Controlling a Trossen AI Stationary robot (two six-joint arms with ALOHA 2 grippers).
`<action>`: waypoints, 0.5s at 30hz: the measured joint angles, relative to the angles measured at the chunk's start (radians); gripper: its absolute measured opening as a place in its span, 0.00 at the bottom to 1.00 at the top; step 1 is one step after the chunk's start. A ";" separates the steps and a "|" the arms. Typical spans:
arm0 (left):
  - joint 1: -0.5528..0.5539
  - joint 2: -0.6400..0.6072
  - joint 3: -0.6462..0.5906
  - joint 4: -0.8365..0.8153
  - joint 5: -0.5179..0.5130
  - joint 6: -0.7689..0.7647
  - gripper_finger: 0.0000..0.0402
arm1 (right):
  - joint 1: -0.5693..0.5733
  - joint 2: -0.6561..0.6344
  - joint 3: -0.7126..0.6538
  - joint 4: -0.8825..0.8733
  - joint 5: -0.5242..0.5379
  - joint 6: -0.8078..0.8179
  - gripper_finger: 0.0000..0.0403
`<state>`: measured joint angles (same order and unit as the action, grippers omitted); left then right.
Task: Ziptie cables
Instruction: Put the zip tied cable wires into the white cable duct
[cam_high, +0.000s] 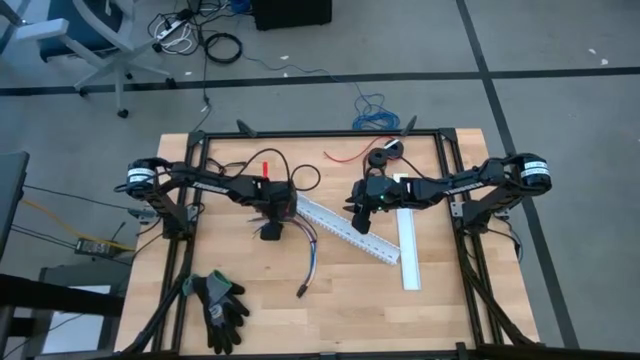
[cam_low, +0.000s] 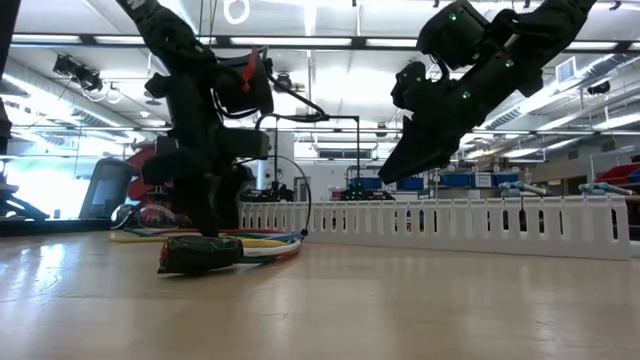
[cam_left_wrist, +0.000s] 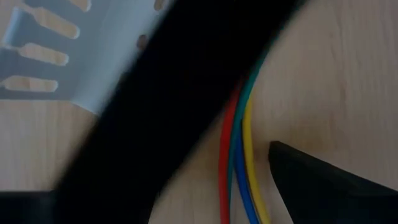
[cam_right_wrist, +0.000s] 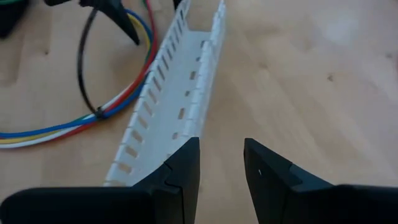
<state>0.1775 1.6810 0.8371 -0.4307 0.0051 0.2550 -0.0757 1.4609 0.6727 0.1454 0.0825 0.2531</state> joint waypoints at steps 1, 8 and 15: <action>0.002 0.000 0.000 -0.002 0.000 0.000 0.74 | 0.010 0.000 0.000 0.000 0.000 0.011 0.28; 0.024 0.001 0.000 -0.013 -0.003 0.002 0.74 | 0.071 -0.024 0.000 -0.003 0.000 0.045 0.28; 0.059 0.001 -0.003 -0.025 -0.005 0.005 0.74 | 0.109 -0.105 -0.001 0.015 0.001 0.044 0.28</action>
<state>0.2365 1.6821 0.8345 -0.4560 -0.0003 0.2601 0.0332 1.3555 0.6720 0.1602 0.0830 0.2976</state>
